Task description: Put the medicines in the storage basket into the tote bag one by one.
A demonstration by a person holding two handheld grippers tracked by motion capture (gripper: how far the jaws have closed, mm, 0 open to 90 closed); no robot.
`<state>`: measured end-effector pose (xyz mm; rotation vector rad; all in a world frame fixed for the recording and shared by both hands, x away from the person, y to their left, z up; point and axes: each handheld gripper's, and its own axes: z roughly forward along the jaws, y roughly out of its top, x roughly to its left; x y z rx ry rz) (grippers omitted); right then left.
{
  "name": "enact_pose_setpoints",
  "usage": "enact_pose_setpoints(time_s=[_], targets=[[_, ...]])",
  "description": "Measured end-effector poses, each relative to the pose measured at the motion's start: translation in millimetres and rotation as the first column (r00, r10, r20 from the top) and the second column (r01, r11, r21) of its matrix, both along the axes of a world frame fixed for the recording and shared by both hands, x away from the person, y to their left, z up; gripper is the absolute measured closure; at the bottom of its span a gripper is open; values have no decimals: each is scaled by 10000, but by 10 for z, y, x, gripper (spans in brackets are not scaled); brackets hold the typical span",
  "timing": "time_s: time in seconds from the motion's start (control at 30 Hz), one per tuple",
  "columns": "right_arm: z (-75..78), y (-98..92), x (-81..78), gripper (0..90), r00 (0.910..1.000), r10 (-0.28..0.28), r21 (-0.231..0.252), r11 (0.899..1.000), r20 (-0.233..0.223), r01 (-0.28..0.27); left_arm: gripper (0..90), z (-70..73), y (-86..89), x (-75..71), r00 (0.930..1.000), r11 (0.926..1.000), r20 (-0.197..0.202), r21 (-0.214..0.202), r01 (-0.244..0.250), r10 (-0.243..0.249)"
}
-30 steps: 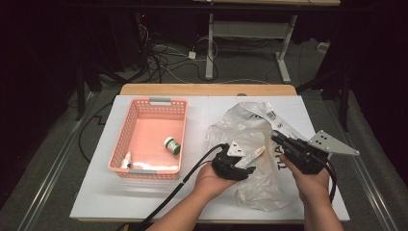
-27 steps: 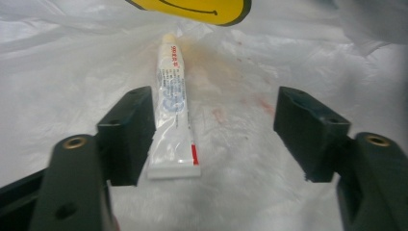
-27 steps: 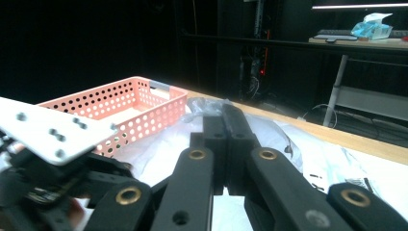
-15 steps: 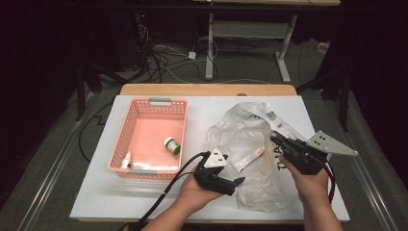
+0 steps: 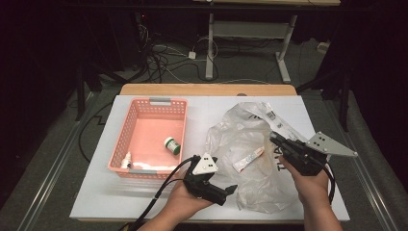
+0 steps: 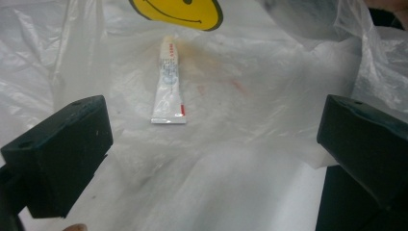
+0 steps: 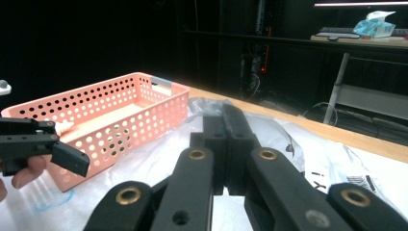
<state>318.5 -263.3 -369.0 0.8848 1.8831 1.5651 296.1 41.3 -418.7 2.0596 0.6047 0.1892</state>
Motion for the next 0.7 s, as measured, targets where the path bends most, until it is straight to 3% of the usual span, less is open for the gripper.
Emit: enact_pose_setpoints(time_s=[0.47, 0.7], targets=[[9, -34, -12, 900, 10000, -11, 56, 10000, 17, 11, 0, 77, 354, 53, 9969, 9964, -11, -319, -784, 784], [8, -41, -12, 900, 10000, -2, 92, 10000, 16, 2, 0, 79, 622, 106, 9874, 9872, 113, -244, -1574, 1577]])
